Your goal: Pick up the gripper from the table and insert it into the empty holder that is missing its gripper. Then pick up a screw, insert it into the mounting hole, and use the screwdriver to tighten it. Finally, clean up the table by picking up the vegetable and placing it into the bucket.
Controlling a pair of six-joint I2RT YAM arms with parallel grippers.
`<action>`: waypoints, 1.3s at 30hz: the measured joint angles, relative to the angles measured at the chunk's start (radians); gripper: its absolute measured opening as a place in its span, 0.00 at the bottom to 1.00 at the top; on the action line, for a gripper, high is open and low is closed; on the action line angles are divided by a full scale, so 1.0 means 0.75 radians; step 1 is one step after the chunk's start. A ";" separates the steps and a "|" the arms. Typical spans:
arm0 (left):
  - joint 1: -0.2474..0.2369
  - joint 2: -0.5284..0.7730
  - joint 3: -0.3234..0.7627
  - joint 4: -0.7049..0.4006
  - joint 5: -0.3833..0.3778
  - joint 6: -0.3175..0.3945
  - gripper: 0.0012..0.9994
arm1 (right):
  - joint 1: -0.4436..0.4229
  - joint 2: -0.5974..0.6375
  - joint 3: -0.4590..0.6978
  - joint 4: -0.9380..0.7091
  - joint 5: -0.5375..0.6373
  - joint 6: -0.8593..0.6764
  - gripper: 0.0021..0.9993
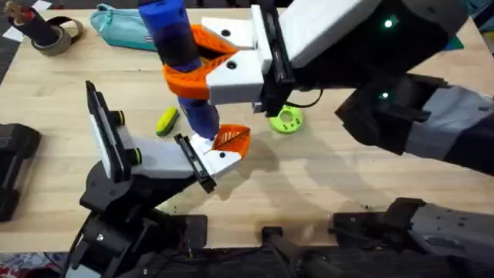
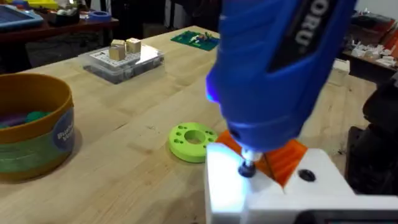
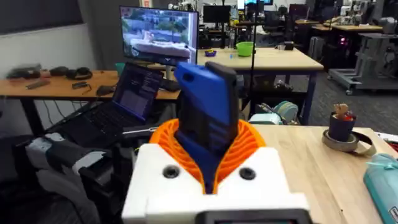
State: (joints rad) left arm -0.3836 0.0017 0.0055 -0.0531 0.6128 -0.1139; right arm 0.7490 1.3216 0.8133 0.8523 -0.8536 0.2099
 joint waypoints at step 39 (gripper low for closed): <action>0.000 0.000 0.000 -0.001 0.027 -0.005 0.01 | -0.007 0.000 -0.003 -0.028 0.061 0.100 0.04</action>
State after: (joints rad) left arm -0.3836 0.0017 0.0055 -0.0540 0.6327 -0.1177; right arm 0.7435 1.3216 0.8112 0.8310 -0.8082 0.2852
